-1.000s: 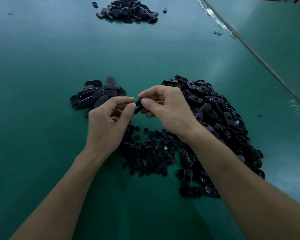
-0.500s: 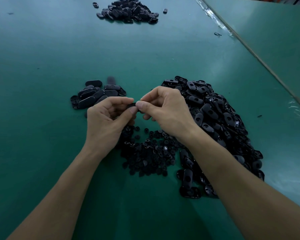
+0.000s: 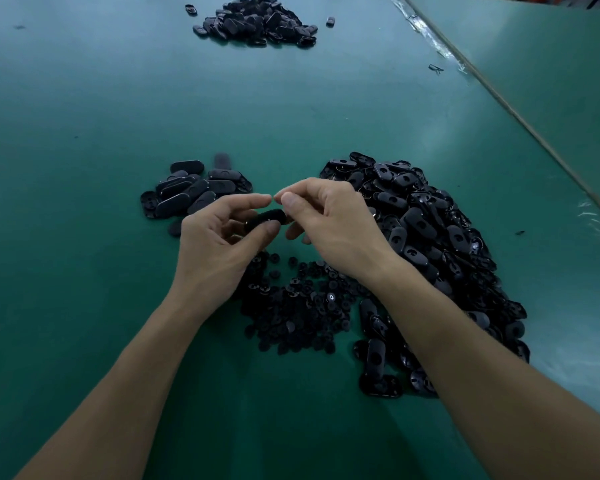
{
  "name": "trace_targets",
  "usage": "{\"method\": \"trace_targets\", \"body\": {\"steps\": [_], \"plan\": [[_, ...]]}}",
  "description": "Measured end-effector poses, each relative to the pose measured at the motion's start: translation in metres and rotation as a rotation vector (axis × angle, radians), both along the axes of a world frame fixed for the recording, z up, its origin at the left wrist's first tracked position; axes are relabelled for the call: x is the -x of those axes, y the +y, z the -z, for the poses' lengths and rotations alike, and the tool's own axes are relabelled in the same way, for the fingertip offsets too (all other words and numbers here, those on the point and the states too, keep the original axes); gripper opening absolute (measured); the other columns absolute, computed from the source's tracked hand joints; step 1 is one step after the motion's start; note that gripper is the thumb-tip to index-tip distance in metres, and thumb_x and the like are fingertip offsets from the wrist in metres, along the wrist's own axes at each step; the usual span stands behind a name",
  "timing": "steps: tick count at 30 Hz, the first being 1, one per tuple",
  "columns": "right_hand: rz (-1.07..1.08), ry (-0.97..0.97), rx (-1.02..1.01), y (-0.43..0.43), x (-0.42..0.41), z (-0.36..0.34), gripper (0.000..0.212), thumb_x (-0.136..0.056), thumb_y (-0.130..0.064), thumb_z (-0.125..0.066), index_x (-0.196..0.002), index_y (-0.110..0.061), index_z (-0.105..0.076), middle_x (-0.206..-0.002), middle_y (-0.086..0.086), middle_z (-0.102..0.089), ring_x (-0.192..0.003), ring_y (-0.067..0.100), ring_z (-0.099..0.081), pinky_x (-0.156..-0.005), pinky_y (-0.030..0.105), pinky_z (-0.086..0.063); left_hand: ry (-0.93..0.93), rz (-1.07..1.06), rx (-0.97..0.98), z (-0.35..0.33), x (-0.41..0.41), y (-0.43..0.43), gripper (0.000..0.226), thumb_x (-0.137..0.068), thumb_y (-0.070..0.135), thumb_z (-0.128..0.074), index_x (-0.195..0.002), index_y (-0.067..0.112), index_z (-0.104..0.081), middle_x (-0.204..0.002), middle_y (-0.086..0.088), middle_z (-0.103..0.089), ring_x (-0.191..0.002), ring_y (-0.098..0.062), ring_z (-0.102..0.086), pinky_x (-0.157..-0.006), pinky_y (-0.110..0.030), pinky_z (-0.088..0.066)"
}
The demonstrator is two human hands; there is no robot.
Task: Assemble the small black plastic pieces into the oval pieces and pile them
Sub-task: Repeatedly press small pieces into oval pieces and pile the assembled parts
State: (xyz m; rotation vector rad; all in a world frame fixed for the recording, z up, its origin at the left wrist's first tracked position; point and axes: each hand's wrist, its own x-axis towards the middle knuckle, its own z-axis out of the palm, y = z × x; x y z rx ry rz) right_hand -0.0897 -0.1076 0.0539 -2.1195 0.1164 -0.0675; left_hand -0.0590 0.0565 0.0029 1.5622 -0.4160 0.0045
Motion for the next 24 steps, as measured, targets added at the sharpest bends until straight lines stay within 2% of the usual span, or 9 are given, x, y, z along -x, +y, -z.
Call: {"method": "trace_targets", "body": {"steps": [4,7,10,12,16,19,24], "plan": [[-0.082,0.148,0.435,-0.0051,0.0012,0.0031,0.030,-0.097,-0.034,-0.065,-0.123,-0.021,-0.067,-0.113,-0.001,-0.067,-0.104,0.014,-0.063,-0.096,0.038,-0.053,-0.025,-0.020,-0.085,0.0009,0.0009,-0.0021,0.026,-0.093,0.008,-0.069,-0.112,0.026,-0.071,-0.088,0.012,-0.070,-0.072,0.004,-0.061,-0.068,-0.011,-0.048],[-0.159,0.255,0.608,-0.0020,0.0041,0.0030,0.036,-0.092,-0.043,-0.069,-0.124,-0.027,-0.063,-0.116,-0.002,-0.056,-0.113,0.019,-0.056,-0.097,0.042,-0.049,-0.049,-0.040,-0.117,-0.0006,0.0006,-0.0024,0.024,-0.097,0.006,-0.062,-0.115,0.021,-0.069,-0.089,0.015,-0.062,-0.070,0.007,-0.058,-0.072,-0.011,-0.043],[-0.174,0.283,0.556,0.0013,0.0033,0.0024,0.027,-0.093,-0.034,-0.070,-0.118,-0.026,-0.064,-0.109,0.000,-0.058,-0.104,0.022,-0.060,-0.093,0.041,-0.052,-0.044,-0.046,-0.091,-0.0013,0.0008,-0.0029,0.023,-0.098,0.008,-0.062,-0.109,0.027,-0.069,-0.085,0.020,-0.063,-0.070,0.002,-0.055,-0.070,-0.023,-0.048],[-0.176,0.300,0.523,0.0022,0.0026,0.0025,0.021,-0.093,-0.028,-0.070,-0.114,-0.025,-0.065,-0.108,0.003,-0.062,-0.098,0.024,-0.064,-0.091,0.043,-0.055,-0.047,-0.049,-0.082,-0.0013,0.0013,-0.0024,0.024,-0.096,0.010,-0.066,-0.105,0.032,-0.068,-0.084,0.015,-0.064,-0.073,0.000,-0.056,-0.068,-0.027,-0.050],[-0.159,0.286,0.512,0.0011,0.0030,0.0027,0.016,-0.094,-0.035,-0.068,-0.104,-0.023,-0.066,-0.103,0.004,-0.065,-0.093,0.024,-0.065,-0.087,0.043,-0.056,-0.018,-0.032,-0.041,-0.0017,0.0023,-0.0023,0.023,-0.091,0.010,-0.071,-0.100,0.030,-0.065,-0.077,0.013,-0.068,-0.071,-0.001,-0.062,-0.065,-0.019,-0.049],[-0.160,0.305,0.529,-0.0004,0.0042,0.0007,0.021,-0.092,-0.043,-0.069,-0.103,-0.025,-0.065,-0.103,0.002,-0.063,-0.092,0.023,-0.064,-0.086,0.044,-0.056,0.007,-0.016,-0.025,-0.0017,0.0025,-0.0024,0.022,-0.091,0.009,-0.072,-0.098,0.027,-0.063,-0.077,0.012,-0.071,-0.069,-0.004,-0.064,-0.064,-0.022,-0.050],[-0.164,0.320,0.510,0.0017,0.0044,0.0013,0.009,-0.093,-0.019,-0.068,-0.100,-0.025,-0.066,-0.107,0.008,-0.062,-0.091,0.027,-0.066,-0.085,0.043,-0.058,0.017,-0.006,-0.006,-0.0011,0.0024,-0.0020,0.021,-0.089,0.009,-0.073,-0.093,0.026,-0.060,-0.074,0.013,-0.069,-0.068,-0.004,-0.063,-0.066,-0.018,-0.051]]}}
